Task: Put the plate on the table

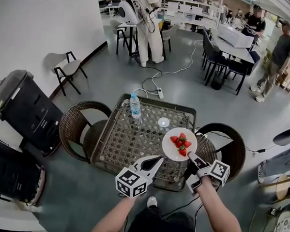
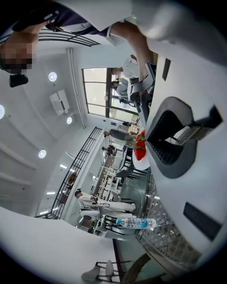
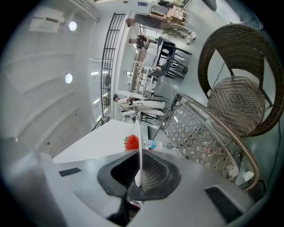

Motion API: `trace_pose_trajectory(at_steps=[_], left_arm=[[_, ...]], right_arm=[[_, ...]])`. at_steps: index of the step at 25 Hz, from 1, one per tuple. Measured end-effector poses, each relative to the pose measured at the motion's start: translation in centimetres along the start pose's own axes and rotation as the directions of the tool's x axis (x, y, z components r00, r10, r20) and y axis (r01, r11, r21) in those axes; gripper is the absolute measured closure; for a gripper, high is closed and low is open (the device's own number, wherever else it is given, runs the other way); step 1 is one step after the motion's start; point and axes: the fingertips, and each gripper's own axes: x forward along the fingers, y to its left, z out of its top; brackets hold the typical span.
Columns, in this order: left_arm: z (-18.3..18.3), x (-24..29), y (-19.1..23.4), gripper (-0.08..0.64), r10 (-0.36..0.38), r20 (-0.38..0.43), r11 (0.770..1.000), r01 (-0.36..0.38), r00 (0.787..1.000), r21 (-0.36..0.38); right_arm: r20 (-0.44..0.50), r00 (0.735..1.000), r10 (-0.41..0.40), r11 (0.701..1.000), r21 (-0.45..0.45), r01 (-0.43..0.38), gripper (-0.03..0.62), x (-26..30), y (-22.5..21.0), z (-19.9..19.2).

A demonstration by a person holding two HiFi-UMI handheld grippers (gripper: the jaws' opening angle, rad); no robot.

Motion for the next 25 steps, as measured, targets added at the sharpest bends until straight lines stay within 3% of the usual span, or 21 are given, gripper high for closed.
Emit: trace_pose_trajectory(at_steps=[10,25], left_arm=[[-0.6,1.9,2.8,0.554,-0.011,-0.031,0.999,0.010,0.999,-0.032],[-3.2,10.1,7.1,0.554,0.078,-0.080,0.995,-0.082,0.994,-0.060]], right_arm=[[0.020,0.999,-0.029,0.999,0.025,0.028,0.575,2.8,-1.5,1.9],[-0.082,0.994,-0.069,0.996,0.056,0.074,0.575,10.6,-8.3,8.2]])
